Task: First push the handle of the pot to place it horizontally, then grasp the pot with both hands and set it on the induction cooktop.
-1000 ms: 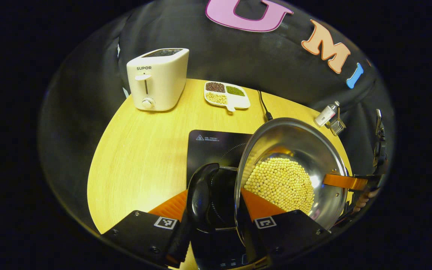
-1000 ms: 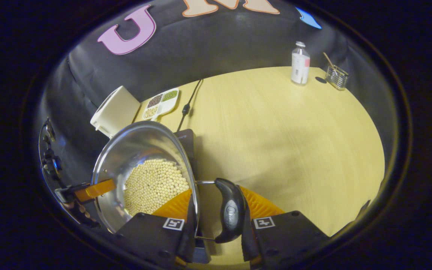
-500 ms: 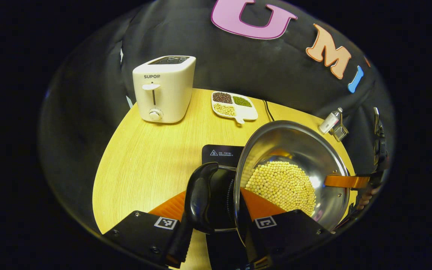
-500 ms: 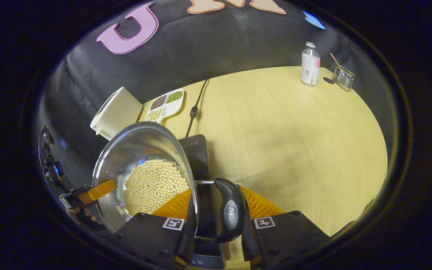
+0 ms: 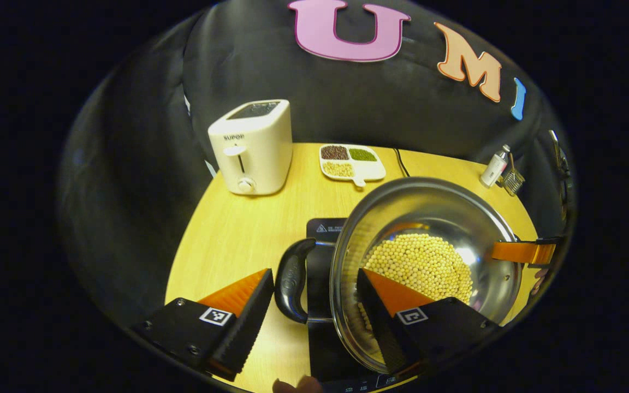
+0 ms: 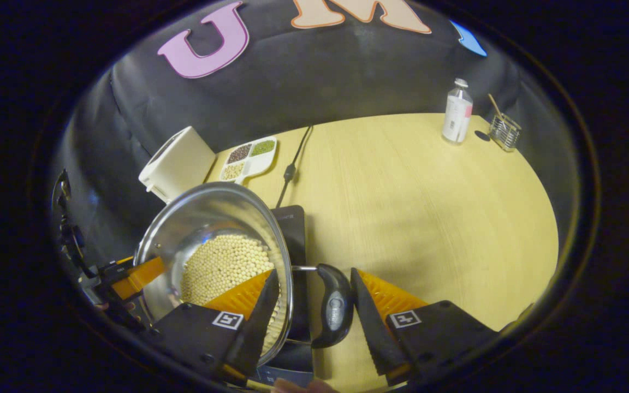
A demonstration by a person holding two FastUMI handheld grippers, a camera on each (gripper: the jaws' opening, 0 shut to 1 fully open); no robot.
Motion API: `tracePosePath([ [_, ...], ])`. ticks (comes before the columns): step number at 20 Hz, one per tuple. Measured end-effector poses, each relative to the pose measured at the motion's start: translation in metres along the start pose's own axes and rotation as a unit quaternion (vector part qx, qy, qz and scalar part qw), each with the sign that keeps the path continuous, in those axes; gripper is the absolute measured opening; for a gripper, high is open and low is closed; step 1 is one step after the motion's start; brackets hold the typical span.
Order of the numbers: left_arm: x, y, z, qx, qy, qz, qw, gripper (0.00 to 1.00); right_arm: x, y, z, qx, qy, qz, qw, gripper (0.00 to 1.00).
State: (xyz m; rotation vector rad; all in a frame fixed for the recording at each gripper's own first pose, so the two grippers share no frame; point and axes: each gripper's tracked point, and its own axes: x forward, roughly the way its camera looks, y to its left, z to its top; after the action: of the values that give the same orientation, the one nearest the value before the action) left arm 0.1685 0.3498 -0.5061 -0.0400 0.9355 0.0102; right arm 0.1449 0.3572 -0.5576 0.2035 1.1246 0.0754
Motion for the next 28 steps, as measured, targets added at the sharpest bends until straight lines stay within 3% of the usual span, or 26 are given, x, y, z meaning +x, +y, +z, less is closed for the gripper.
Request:
tracePosePath([
  [6,-0.031,0.014,0.006,-0.011,-0.023,0.047,0.999,0.97,-0.029,-0.022,0.022,0.007,-0.042,0.006,0.999,0.85],
  [8,-0.043,0.011,0.011,-0.023,-0.036,0.057,0.997,0.97,-0.038,-0.031,0.027,0.003,-0.052,0.008,0.999,0.95],
  [11,-0.068,-0.002,0.017,-0.028,-0.055,0.072,0.996,0.96,-0.055,-0.05,0.031,-0.001,-0.064,0.014,0.998,0.94],
  [12,-0.077,-0.009,0.02,-0.028,-0.063,0.074,0.995,0.96,-0.062,-0.057,0.033,-0.002,-0.069,0.016,0.998,1.0],
  [13,-0.085,-0.018,0.024,-0.028,-0.073,0.076,0.994,0.97,-0.07,-0.065,0.034,-0.004,-0.074,0.019,0.997,0.94],
  [18,-0.136,-0.078,0.045,-0.024,-0.137,0.07,0.988,0.96,-0.109,-0.095,0.044,-0.018,-0.114,0.045,0.992,0.94],
  [19,-0.146,-0.089,0.047,-0.025,-0.146,0.068,0.987,0.96,-0.118,-0.103,0.044,-0.02,-0.121,0.044,0.992,1.0],
  [21,-0.165,-0.115,0.05,-0.021,-0.156,0.054,0.986,0.96,-0.143,-0.109,0.046,-0.007,-0.137,0.052,0.989,0.94],
  [22,-0.173,-0.125,0.056,-0.016,-0.169,0.048,0.984,0.96,-0.155,-0.111,0.05,-0.005,-0.151,0.057,0.987,1.0],
  [23,-0.184,-0.134,0.064,-0.01,-0.181,0.045,0.982,0.96,-0.167,-0.119,0.053,-0.007,-0.163,0.054,0.985,0.94],
  [28,-0.249,-0.171,0.093,0.018,-0.243,0.016,0.97,0.96,-0.244,-0.129,0.059,0.012,-0.222,0.056,0.973,0.94],
])
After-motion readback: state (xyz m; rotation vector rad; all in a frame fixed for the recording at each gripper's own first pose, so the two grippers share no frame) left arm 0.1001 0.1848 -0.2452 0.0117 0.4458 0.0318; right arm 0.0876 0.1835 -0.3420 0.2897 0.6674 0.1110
